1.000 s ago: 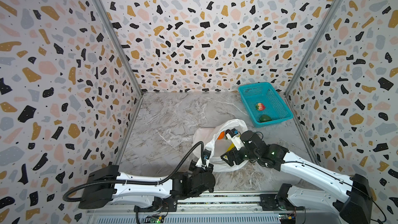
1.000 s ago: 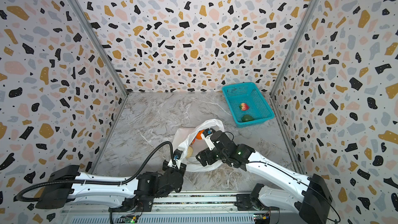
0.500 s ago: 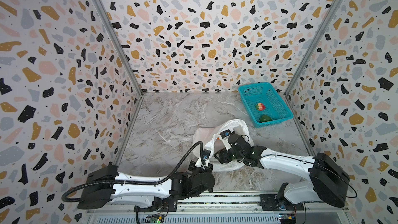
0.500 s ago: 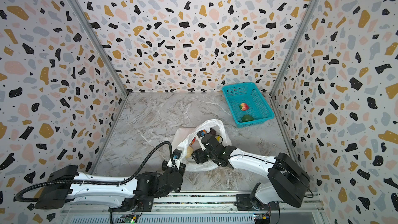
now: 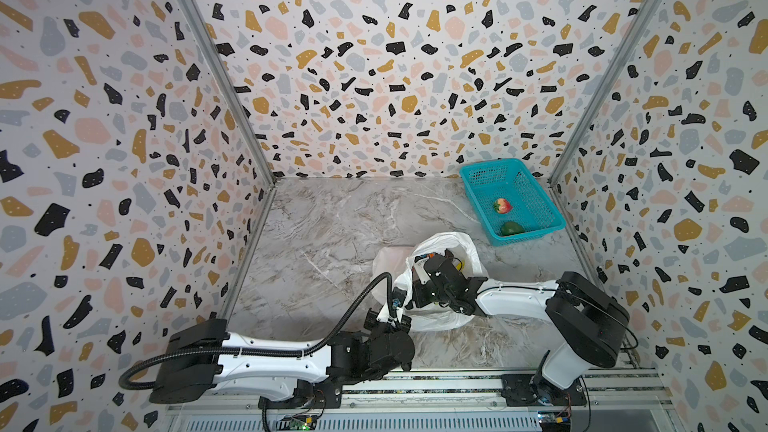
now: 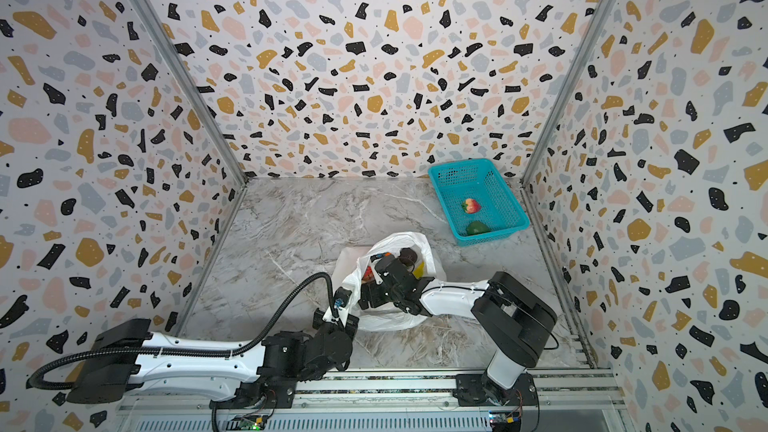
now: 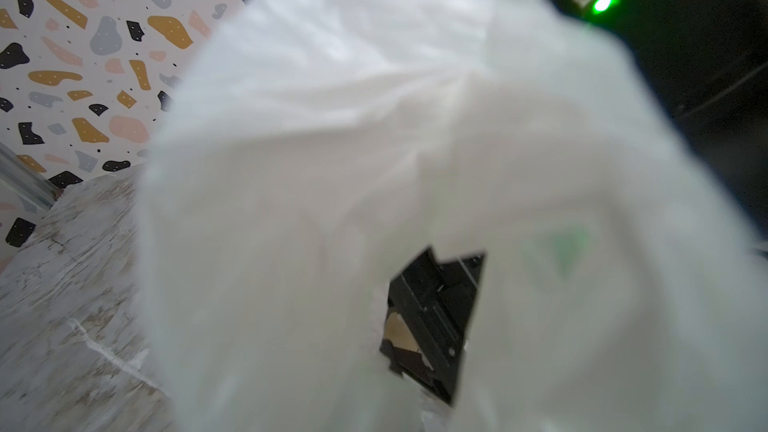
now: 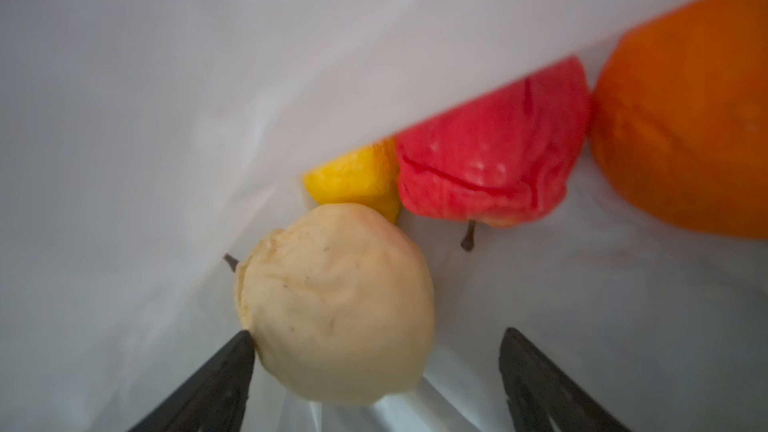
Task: Untie the knot of the plastic bag and take out the fruit
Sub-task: 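Grasp the cream pear with the right gripper and carry it toward the basket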
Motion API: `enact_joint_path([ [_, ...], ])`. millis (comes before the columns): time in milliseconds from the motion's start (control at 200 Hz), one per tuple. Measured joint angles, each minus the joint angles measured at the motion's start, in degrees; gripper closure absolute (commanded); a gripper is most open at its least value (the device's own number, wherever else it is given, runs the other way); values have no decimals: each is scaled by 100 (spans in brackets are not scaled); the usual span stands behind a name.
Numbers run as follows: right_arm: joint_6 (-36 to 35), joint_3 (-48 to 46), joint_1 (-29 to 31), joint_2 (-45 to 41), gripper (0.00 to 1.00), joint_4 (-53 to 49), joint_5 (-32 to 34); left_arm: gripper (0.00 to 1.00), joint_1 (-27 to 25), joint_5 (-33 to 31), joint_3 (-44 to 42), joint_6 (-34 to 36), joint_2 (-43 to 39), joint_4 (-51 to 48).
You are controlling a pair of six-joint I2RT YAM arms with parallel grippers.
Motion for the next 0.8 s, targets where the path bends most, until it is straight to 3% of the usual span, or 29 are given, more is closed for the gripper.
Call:
enact_joint_path([
  [225, 168, 372, 42, 675, 21, 219, -44, 100, 0, 0, 0, -2, 0, 0],
  [471, 251, 363, 59, 695, 39, 225, 114, 100, 0, -2, 0, -7, -50, -9],
  [796, 210, 42, 61, -181, 44, -249, 216, 100, 0, -9, 0, -22, -120, -17],
])
